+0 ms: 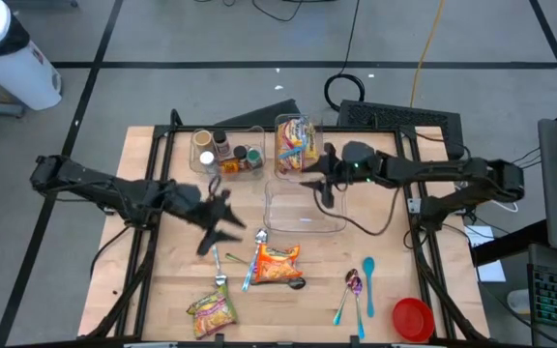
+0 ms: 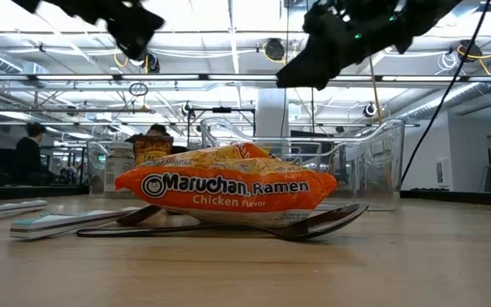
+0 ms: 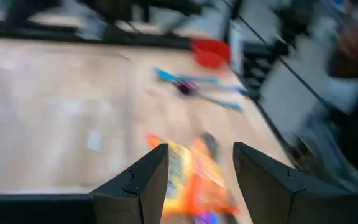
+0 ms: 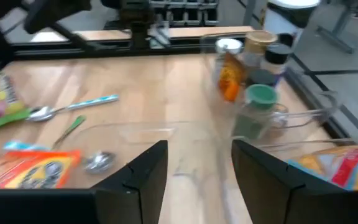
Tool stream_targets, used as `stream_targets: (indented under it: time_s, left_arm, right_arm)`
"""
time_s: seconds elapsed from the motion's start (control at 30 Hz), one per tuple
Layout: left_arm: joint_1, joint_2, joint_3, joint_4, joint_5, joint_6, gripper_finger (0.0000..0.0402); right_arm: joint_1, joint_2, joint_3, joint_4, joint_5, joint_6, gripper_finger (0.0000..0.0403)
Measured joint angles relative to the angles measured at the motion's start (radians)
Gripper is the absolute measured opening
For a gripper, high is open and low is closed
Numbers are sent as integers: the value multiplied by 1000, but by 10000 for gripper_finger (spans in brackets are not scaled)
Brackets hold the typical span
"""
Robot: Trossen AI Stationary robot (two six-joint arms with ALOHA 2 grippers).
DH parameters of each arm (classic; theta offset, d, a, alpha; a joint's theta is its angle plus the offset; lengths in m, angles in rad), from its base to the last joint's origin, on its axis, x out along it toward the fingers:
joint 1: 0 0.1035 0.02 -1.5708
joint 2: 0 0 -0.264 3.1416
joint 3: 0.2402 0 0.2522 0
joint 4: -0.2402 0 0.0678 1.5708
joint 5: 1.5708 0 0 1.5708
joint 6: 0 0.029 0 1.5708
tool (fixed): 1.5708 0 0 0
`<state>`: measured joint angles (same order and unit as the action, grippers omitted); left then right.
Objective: Pick & Place Food Item
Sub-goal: Put the green noodle pack into the top right transparent container
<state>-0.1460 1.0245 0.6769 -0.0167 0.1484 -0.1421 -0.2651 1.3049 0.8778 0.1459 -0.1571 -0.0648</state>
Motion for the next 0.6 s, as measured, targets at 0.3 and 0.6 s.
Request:
stream_targets:
  time_s: [0.3,0.6]
  left_arm:
    - [-386,42,59,-274,-287,-439,189]
    - [-658,234,70,-300,-311,-881,189]
  right_arm:
    - [78,-106,-126,22,3,55,162]
    - [81,-120,-240,238,0,132,163]
